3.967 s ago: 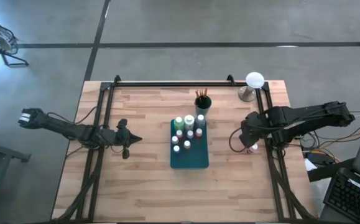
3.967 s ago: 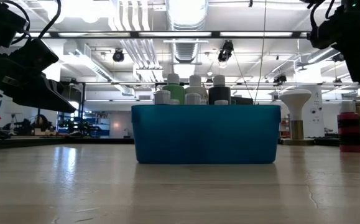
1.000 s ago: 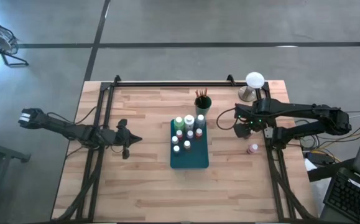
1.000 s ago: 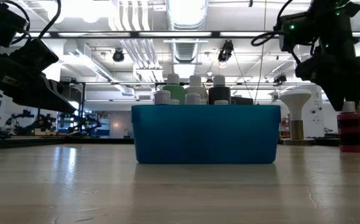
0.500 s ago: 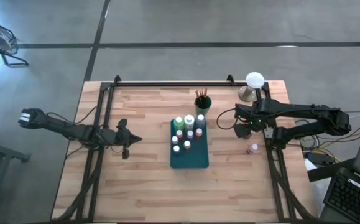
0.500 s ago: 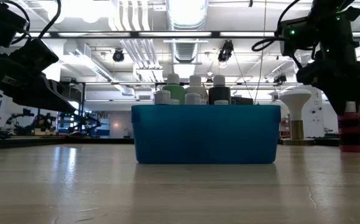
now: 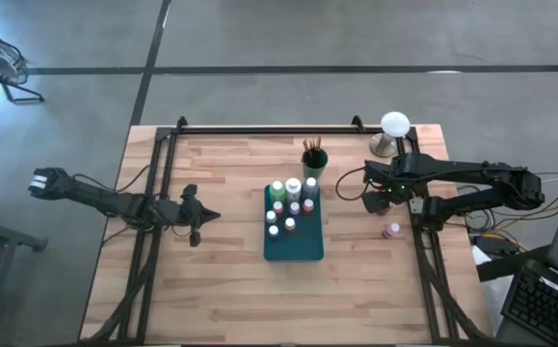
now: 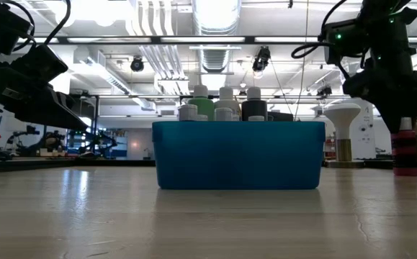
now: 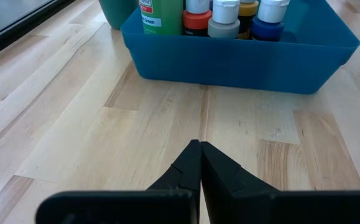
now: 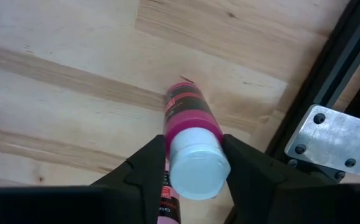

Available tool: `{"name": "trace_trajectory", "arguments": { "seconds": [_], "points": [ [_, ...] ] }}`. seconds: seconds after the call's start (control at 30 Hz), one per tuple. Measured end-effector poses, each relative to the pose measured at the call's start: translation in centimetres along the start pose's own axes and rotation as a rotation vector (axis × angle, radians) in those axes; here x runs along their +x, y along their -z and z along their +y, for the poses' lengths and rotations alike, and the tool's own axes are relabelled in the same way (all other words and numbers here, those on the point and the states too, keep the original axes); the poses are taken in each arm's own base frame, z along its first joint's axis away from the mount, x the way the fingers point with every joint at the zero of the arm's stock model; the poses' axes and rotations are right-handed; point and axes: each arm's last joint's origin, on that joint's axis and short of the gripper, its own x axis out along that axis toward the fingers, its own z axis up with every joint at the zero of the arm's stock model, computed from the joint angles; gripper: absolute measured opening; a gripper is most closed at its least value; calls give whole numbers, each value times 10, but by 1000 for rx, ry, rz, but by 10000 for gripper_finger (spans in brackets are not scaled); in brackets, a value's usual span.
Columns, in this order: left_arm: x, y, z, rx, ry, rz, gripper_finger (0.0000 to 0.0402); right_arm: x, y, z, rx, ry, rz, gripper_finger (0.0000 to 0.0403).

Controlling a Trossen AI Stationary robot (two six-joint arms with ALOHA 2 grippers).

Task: Pick & Place Paint Supplies
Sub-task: Put the small pink paint bottle into the blue bin

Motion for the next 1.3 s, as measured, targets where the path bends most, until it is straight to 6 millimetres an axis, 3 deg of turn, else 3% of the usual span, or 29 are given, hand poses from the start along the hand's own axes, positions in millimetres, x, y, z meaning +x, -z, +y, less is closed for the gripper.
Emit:
{"name": "trace_trajectory", "arguments": {
  "seconds": [0.37, 0.9, 1.3],
  "points": [
    [0, 0, 0, 0, 0, 0, 7, -1, 0, 0, -20, -1, 0, 118],
    [0, 0, 0, 0, 0, 0, 7, -5, 1, 1, -29, -16, 21, 114],
    [0, 0, 0, 0, 0, 0, 7, -20, -1, 8, -78, -77, -1, 114]
  ]
}}
